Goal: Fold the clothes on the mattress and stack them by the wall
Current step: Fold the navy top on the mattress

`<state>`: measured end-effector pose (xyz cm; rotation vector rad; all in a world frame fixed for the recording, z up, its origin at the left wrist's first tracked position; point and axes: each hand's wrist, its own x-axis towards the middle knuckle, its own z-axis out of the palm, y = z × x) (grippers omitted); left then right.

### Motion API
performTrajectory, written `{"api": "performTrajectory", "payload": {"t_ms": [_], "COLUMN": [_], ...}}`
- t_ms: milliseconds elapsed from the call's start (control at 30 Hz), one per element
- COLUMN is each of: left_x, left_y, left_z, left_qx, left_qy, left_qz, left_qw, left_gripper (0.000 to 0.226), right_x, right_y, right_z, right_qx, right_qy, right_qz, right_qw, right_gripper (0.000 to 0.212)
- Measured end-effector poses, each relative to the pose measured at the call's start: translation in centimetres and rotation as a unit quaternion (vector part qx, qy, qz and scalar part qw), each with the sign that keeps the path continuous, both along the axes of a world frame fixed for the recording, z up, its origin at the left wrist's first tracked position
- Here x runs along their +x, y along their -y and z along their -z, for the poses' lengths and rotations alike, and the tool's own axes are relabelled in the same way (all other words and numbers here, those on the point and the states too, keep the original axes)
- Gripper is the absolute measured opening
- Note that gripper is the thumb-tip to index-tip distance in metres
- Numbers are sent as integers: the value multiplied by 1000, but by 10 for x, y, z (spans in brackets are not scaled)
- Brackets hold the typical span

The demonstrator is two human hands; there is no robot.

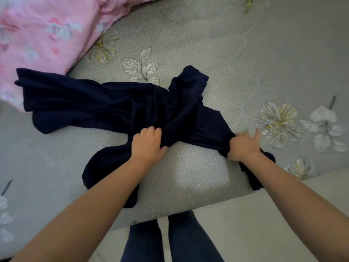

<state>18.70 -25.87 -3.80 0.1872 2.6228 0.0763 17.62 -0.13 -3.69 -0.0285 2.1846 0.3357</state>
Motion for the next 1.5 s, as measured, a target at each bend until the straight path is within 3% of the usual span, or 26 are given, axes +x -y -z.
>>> {"api": "performTrajectory", "payload": {"t_ms": [67, 167, 233, 300, 400, 500, 567, 600, 667, 767, 867, 933, 1000, 1067, 1100, 1167, 1233, 1267, 1300, 1400, 1500], "left_x": [-14, -29, -34, -38, -43, -29, -11, -4, 2, -1, 5, 14, 20, 25, 30, 42, 56, 61, 66, 83, 98], "left_y": [-31, -45, -36, -12, 54, 125, 142, 142, 133, 115, 107, 110, 119, 135, 145, 167, 182, 186, 188, 183, 165], "left_z": [7, 19, 15, 1, -13, -9, -9, -10, -12, -18, -10, -5, -2, -5, -7, -11, -13, -12, -9, 2, 9], "left_qx": [56, 132, 265, 332, 275, 175, 113, 87, 69, 134, 149, 132, 167, 263, 313, 390, 428, 422, 399, 287, 278], "left_qy": [-11, -26, -38, -98, -188, -35, 93, 109, 39, -71, -74, -86, -117, -136, -140, -133, -114, -102, -86, -31, -13], "left_qz": [-28, -124, -253, -333, -474, -630, -635, -618, -582, -547, -535, -549, -600, -669, -688, -697, -697, -696, -688, -588, -525], "left_qw": [998, 983, 930, 877, 815, 756, 758, 773, 810, 823, 828, 821, 773, 682, 640, 587, 563, 571, 600, 755, 804], "left_gripper": [51, 29, 23, 20, 30, 39, 39, 38, 33, 34, 35, 28, 29, 28, 25, 18, 17, 19, 21, 17, 12], "right_x": [-5, -18, -27, -32, -30, -18, -12, -13, -20, -41, -61, -72, -79, -82, -81, -77, -73, -71, -68, -50, -32], "right_y": [5, 23, 39, 51, 54, 43, 40, 41, 51, 79, 118, 144, 162, 168, 167, 154, 136, 126, 118, 102, 97], "right_z": [5, 16, 26, 34, 39, 33, 29, 26, 23, 16, 15, 16, 22, 26, 28, 27, 19, 15, 10, 5, 5], "right_qx": [-71, -205, -211, -199, -216, -187, -179, -177, -191, -257, -323, -322, -275, -236, -247, -298, -331, -333, -332, -301, -162], "right_qy": [-81, -197, -196, -178, -179, -155, -129, -132, -189, -270, -261, -220, -170, -146, -153, -199, -262, -265, -244, -100, -49], "right_qz": [19, 110, 141, 154, 162, 129, 121, 105, 62, 36, 17, 14, 36, 48, 57, 91, 138, 151, 146, 15, -112], "right_qw": [994, 953, 947, 951, 946, 961, 968, 970, 961, 927, 909, 921, 946, 959, 955, 929, 896, 892, 899, 948, 979], "right_gripper": [42, 64, 69, 59, 37, 26, 22, 20, 25, 30, 43, 58, 62, 40, 28, 24, 24, 25, 28, 38, 39]}}
